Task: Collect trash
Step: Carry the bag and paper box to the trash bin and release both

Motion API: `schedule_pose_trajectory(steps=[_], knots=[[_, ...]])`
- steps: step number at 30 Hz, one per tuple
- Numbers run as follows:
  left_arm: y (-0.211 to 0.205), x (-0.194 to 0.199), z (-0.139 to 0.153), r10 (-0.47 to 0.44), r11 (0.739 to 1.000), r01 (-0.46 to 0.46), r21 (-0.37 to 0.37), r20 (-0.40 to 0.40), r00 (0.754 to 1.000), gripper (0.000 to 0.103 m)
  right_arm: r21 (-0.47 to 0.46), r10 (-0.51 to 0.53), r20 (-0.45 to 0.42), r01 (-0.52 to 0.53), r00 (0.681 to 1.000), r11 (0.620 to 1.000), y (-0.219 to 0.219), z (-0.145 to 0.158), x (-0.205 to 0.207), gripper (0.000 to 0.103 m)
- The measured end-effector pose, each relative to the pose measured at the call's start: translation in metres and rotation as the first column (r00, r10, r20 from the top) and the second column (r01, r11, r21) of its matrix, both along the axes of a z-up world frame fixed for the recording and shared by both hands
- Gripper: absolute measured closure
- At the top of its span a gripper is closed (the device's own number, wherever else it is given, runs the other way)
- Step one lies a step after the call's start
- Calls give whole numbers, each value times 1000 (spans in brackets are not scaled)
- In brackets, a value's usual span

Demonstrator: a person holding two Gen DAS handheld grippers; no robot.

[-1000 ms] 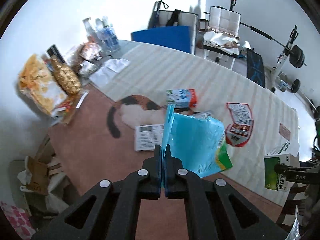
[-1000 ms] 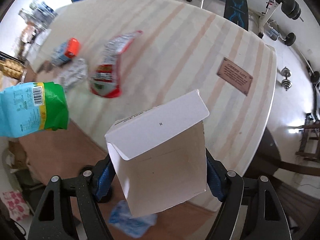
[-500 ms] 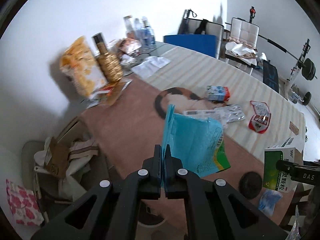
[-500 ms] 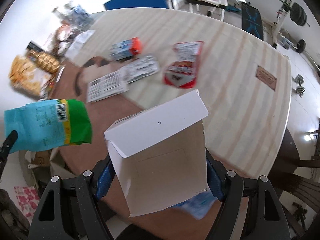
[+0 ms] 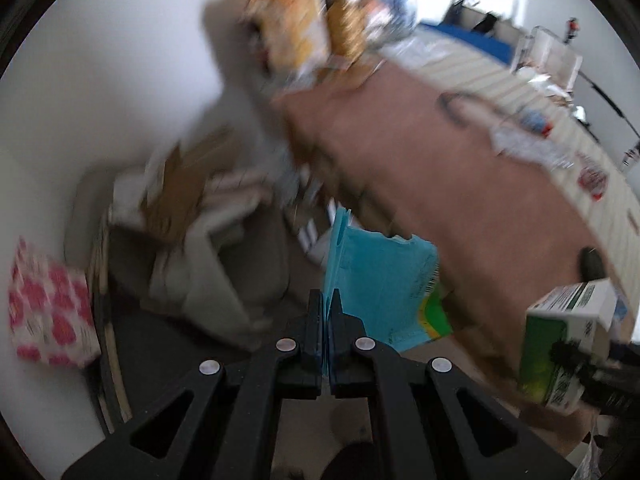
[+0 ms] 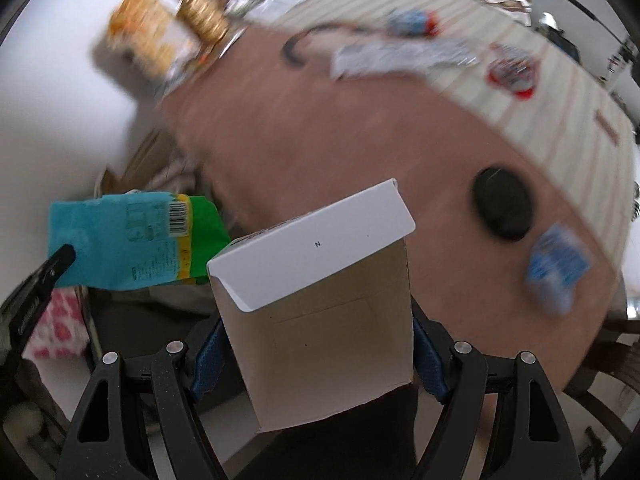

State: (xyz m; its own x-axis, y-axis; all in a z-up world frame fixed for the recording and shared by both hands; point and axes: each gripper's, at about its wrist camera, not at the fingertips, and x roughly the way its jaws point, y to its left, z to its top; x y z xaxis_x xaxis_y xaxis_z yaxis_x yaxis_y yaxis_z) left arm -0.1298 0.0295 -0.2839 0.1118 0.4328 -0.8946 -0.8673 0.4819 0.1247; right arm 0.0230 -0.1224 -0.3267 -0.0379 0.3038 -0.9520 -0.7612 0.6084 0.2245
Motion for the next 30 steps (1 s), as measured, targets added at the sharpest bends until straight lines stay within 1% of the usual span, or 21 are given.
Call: schedule_pose_trajectory(steps=[2, 4, 6, 7, 8, 9, 10, 11, 12, 13, 14, 16, 18, 19, 22, 23, 24, 25, 26, 27, 30], knots=[[7, -19, -39, 47, 997, -49, -66, -23, 999, 103, -46, 41, -37, -43, 998, 998, 8, -35, -29, 23], [15, -30, -74, 80, 989, -83, -119, -36, 996, 103, -91, 74, -54, -79, 996, 993, 16, -71, -51, 23], [26, -37, -119, 113, 974, -119, -191, -42, 993, 103, -132, 95, -79, -104, 992, 986, 25, -115, -69, 23], [33, -41, -144, 135, 962, -142, -234, -44, 990, 103, -143, 100, -85, -112, 991, 983, 28, -132, -74, 23], [39, -45, -172, 158, 949, -164, -271, -46, 986, 103, -163, 107, -98, -122, 989, 979, 34, -162, -81, 23], [44, -48, -193, 168, 940, -176, -292, -53, 984, 103, -174, 105, -100, -122, 989, 977, 38, -182, -84, 23], [49, -49, -218, 175, 932, -186, -312, -63, 983, 103, -191, 105, -99, -123, 989, 974, 43, -212, -88, 23], [55, -50, -252, 174, 922, -190, -337, -76, 982, 103, -202, 108, -103, -127, 989, 971, 48, -233, -90, 23], [60, -50, -276, 175, 916, -193, -352, -84, 981, 103, -216, 102, -108, -124, 989, 968, 53, -262, -91, 23], [64, -50, -293, 171, 910, -191, -368, -86, 982, 103, -228, 97, -117, -121, 988, 966, 59, -292, -91, 23], [68, -49, -320, 159, 901, -184, -393, -96, 983, 102, -243, 100, -121, -127, 988, 962, 65, -321, -91, 23], [71, -49, -362, 144, 887, -175, -428, -104, 984, 97, -255, 95, -131, -126, 987, 959, 73, -365, -90, 23], [74, -46, -404, 114, 875, -153, -459, -112, 987, 96, -259, 100, -145, -135, 984, 956, 83, -409, -89, 23], [78, -45, -419, 111, 867, -155, -474, -119, 987, 95, -255, 107, -146, -141, 984, 957, 86, -423, -90, 23], [79, -46, -448, 114, 849, -158, -504, -118, 986, 94, -242, 129, -163, -167, 978, 956, 101, -461, -90, 17], [80, -48, -453, 119, 845, -164, -509, -120, 986, 90, -234, 137, -177, -177, 975, 956, 105, -473, -91, 14], [81, -50, -454, 125, 844, -165, -510, -112, 986, 70, -236, 141, -179, -182, 974, 955, 109, -479, -91, 11], [79, -53, -456, 134, 842, -172, -511, -110, 985, 27, -242, 144, -178, -186, 973, 952, 111, -485, -91, 3], [78, -57, -454, 140, 843, -179, -508, -114, 984, 5, -235, 146, -182, -187, 972, 954, 113, -486, -92, 0], [76, -61, -451, 149, 847, -187, -498, -115, 982, 0, -234, 150, -181, -190, 972, 953, 111, -487, -91, 0], [76, -69, -448, 158, 848, -207, -489, -140, 978, 0, -246, 169, -153, -203, 974, 948, 106, -477, -92, 0]])
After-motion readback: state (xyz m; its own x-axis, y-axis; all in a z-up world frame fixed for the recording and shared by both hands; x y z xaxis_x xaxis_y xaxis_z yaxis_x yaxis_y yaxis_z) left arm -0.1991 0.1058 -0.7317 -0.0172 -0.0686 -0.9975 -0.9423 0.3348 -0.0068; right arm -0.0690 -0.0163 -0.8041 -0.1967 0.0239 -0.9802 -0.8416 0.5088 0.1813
